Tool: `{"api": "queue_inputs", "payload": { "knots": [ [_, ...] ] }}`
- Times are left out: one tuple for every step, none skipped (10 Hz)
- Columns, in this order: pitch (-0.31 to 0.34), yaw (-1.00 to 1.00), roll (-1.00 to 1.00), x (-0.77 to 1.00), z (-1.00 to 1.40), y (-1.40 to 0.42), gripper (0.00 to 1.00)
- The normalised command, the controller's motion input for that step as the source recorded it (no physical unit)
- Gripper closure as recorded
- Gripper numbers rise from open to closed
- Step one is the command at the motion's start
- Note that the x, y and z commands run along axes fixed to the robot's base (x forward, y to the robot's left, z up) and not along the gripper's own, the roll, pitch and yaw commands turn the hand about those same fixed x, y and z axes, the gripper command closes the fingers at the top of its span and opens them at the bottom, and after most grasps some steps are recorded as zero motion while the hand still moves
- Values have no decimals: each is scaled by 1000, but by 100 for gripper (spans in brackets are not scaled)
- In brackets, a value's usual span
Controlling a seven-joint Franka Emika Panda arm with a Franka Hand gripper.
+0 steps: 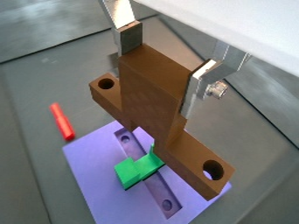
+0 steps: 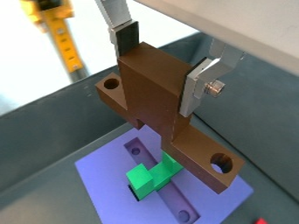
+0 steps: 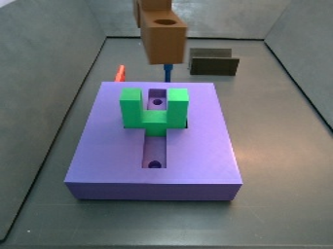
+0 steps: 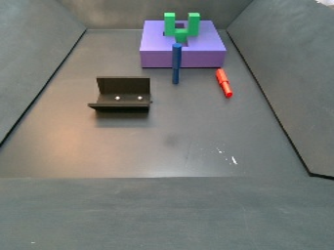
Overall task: Pick up the brown object. Move up. Place the brown object on the fixture. Regrasp the brown object. Move to above the board. Insert the brown object.
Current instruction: Insert the brown object.
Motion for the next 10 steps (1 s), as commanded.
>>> {"api": "queue_inputs", "payload": {
  "knots": [
    [-40, -1000, 33, 0, 0, 0, 100],
    [-29, -1000, 41, 0, 9, -6, 100],
    [-31, -1000, 53, 0, 26, 0, 100],
    [-11, -823, 67, 0, 0, -97, 100],
    [0, 0, 50, 0, -11, -3, 100],
    [0, 0, 57, 0, 0, 0, 100],
    [0, 0, 29, -9, -71, 0, 100],
    [-37, 249, 83, -111, -297, -40, 100],
    [-57, 731, 133, 191, -294, -54, 100],
    [-17, 649, 273, 220, -286, -31, 100]
  ]
}}
